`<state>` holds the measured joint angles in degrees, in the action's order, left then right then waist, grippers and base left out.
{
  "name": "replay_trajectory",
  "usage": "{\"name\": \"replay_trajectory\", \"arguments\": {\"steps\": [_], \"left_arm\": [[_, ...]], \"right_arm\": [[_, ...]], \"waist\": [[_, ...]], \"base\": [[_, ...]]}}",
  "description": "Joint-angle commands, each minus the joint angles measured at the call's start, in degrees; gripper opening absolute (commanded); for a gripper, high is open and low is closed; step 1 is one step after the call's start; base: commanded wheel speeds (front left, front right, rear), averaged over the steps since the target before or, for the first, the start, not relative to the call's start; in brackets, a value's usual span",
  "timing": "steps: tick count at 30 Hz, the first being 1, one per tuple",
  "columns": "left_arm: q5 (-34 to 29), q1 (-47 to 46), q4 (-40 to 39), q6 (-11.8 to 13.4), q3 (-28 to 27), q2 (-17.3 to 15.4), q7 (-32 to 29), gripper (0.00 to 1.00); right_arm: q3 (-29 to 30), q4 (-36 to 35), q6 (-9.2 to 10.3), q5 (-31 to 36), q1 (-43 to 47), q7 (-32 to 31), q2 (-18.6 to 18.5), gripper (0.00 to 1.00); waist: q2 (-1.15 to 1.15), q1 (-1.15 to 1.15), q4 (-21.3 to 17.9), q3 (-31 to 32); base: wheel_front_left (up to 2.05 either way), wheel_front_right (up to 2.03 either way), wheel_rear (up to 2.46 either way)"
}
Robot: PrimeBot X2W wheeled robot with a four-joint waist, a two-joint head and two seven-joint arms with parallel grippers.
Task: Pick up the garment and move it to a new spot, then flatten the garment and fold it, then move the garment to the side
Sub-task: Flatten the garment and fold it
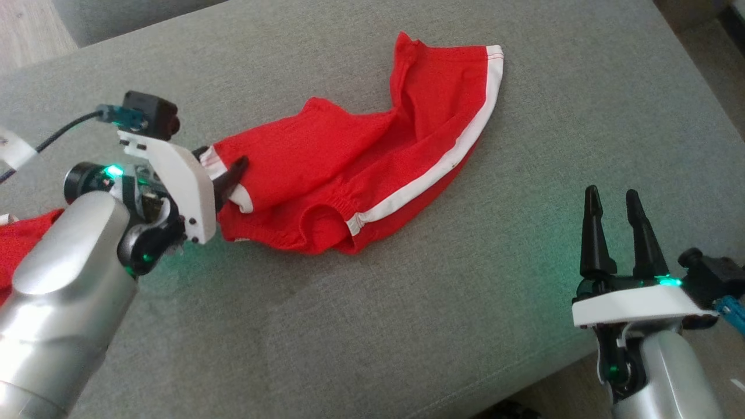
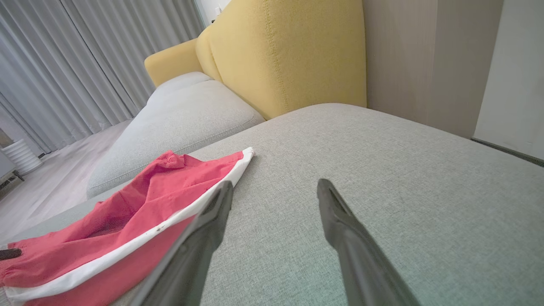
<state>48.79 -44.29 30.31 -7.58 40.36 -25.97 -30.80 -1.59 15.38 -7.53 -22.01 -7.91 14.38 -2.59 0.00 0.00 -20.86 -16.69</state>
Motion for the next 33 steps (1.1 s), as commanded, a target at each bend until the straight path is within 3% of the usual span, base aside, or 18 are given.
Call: {"name": "replay_trajectory", "arguments": {"steps": [1, 2, 3, 4, 5, 13, 24, 28, 33], "left_arm": [[0.2, -3.5, -1.6, 0.1, -1.5, -2.6, -0.5, 1.0], [0.4, -3.7, -1.6, 0.1, -0.9, -2.8, -0.8, 1.0], [0.5, -3.8, -1.6, 0.1, -0.4, -3.0, -1.1, 0.45], [0.8, -4.0, -1.6, 0.1, 0.1, -3.2, -1.1, 0.05], [1.1, -4.2, -1.8, 0.1, 0.5, -3.4, -0.9, 0.0], [1.6, -7.2, -3.1, 0.1, 2.1, -4.2, 4.4, 0.0], [-6.7, -25.5, -0.4, 0.1, 12.0, -7.5, 8.0, 0.0], [-10.7, -32.5, 4.4, 0.1, 15.6, -8.3, 10.3, 0.0], [-15.8, -39.8, 12.1, 0.1, 18.3, -6.0, 13.6, 0.0]], "right_arm": [[-1.1, -1.5, 0.04, 0.3, -1.5, 0.6, -0.3, 1.0], [-1.2, -1.6, 0.04, 0.3, -1.7, 0.6, -0.3, 1.0], [-1.3, -1.7, 0.04, 0.2, -1.8, 0.6, -0.3, 1.0], [-1.5, -1.8, 0.04, 0.2, -2.0, 0.6, -0.3, 1.0], [-1.6, -1.8, 0.04, 0.1, -2.0, 0.6, -0.3, 1.0], [-2.0, -1.3, 0.04, 0.1, -1.9, 0.6, -0.3, 1.0], [-6.2, -0.7, 0.04, -1.4, -3.6, 0.6, -0.3, 1.0], [-8.1, -0.9, 0.04, -2.3, -3.8, 0.6, -0.3, 1.0], [-10.2, -1.8, 0.04, -4.1, -4.0, 0.6, -0.3, 1.0]], "waist": [[0.0, 0.0, 0.0, 0.0], [0.0, 0.0, 0.0, 0.0], [0.0, 0.0, 0.0, 0.0], [0.0, 0.0, -0.1, 0.0], [0.0, 0.0, -0.2, 0.0], [0.0, 0.0, -0.6, 0.5], [0.0, 0.0, -5.6, -0.7], [0.0, 0.0, -8.4, -1.6], [0.0, 0.0, -11.7, -3.8]], "base": [[0.0, 0.0, 0.0], [0.0, 0.0, 0.0], [0.0, 0.0, 0.0], [0.0, 0.0, 0.0], [0.0, 0.0, 0.0], [0.0, 0.0, 0.0], [0.0, 0.0, 0.0], [0.0, 0.0, 0.0], [0.0, 0.0, 0.0]]}}
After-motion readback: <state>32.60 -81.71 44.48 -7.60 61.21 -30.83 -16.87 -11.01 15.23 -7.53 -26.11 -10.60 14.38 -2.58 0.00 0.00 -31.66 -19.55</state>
